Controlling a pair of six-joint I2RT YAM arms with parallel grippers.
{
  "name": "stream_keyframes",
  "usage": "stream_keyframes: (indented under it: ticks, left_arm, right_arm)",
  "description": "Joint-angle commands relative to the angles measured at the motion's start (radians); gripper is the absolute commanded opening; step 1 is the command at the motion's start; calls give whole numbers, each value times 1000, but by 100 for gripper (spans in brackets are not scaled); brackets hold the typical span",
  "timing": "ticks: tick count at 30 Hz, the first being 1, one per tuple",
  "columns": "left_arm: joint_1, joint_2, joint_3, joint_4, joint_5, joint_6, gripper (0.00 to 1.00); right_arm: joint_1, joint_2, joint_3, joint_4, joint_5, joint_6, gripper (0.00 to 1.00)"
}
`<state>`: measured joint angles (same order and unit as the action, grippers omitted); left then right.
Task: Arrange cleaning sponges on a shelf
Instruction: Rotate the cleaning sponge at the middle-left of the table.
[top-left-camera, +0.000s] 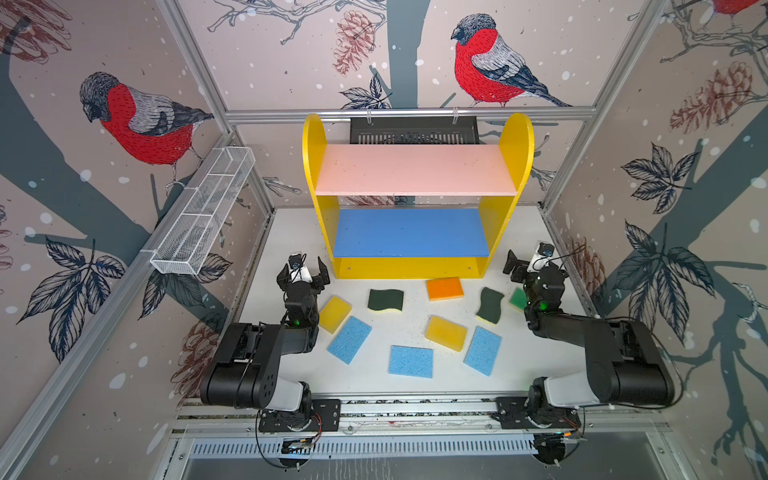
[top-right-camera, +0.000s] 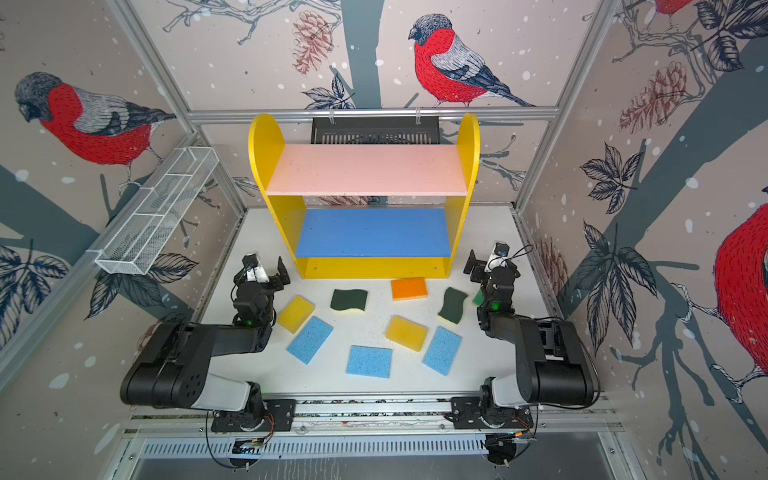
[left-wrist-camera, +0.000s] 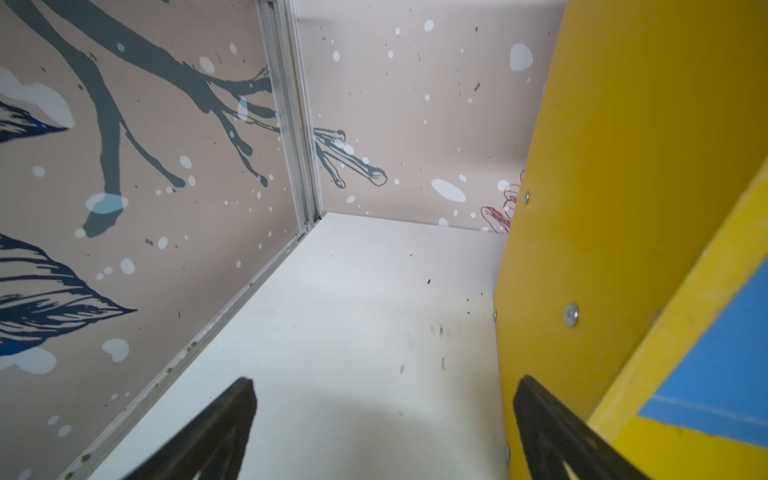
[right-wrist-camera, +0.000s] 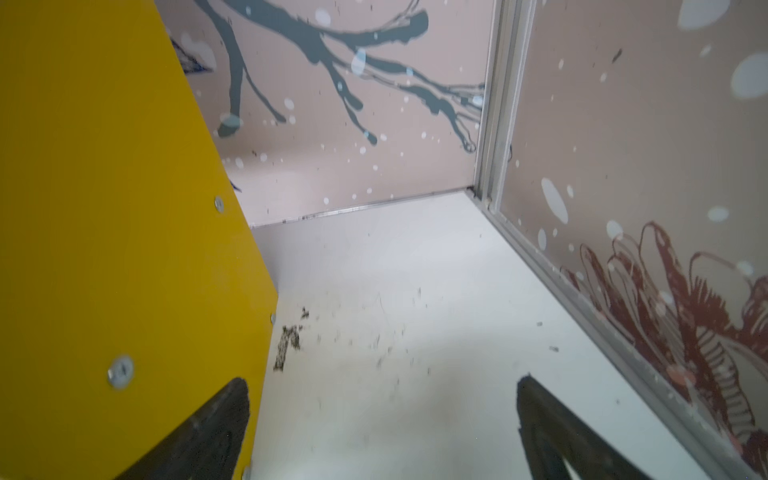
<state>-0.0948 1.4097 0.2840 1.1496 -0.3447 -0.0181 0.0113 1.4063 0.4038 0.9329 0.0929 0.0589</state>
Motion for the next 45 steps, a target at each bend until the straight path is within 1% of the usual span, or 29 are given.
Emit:
stream_keyframes:
  ticks: [1, 3, 5, 6, 8, 10, 11, 13, 14, 16, 20, 22, 24, 28, 33, 36, 37, 40, 42, 45]
  left_arm:
    - [-40, -67, 18, -111, -128, 17, 97]
    - [-59, -125, 39, -204, -162, -15, 97]
    - [-64, -187, 79, -347, -191, -87, 97]
    - [-64, -221, 97, -421, -193, -112, 97]
    - [-70, -288, 114, -531, -177, -141, 97]
    - [-84, -349, 118, -611, -172, -219, 97]
    - [-85, -376, 117, -641, -155, -255, 97]
    - [-86, -430, 111, -717, -76, -307, 97]
    - [-88, -451, 102, -735, -48, -312, 97]
    - [-114, -491, 79, -770, -60, -344, 97]
    - [-139, -543, 84, -893, -39, -388, 97]
    - [-170, -557, 87, -950, -70, -400, 97]
    - [-193, -562, 94, -992, -70, -398, 97]
    - [-261, -541, 109, -1062, -140, -397, 97]
    - [-273, -513, 140, -1153, -157, -418, 97]
    - [-279, -497, 162, -1216, -166, -450, 92]
    - [-280, -493, 170, -1238, -161, -475, 92]
    - [-282, -479, 194, -1284, -85, -482, 88]
    - [-283, -458, 215, -1336, -74, -508, 86]
    - [-288, -428, 234, -1397, -50, -525, 80]
  right_arm:
    - [35, -64, -1, -125, 62, -10, 100]
    - [59, -110, -4, -156, 87, -17, 100]
    - [82, -148, 0, -210, 120, -13, 100]
    - [91, -190, -2, -233, 138, -4, 100]
    - [96, -252, -4, -286, 173, 52, 100]
    - [97, -329, -6, -346, 171, 133, 100]
    - [100, -364, -7, -378, 162, 158, 100]
    - [109, -429, -1, -445, 173, 222, 100]
    - [113, -452, 4, -477, 165, 237, 100]
    - [131, -491, 23, -550, 152, 240, 100]
    - [167, -528, 82, -705, 199, 278, 100]
    - [181, -538, 108, -761, 206, 306, 100]
    - [195, -549, 123, -798, 197, 316, 100]
    - [216, -577, 132, -836, 171, 341, 100]
    - [223, -570, 129, -857, 139, 359, 100]
    - [232, -543, 151, -888, 134, 349, 100]
    - [235, -539, 157, -900, 135, 360, 100]
    - [254, -542, 162, -920, 134, 387, 99]
    - [273, -550, 155, -924, 137, 405, 100]
    - [303, -560, 148, -932, 143, 425, 100]
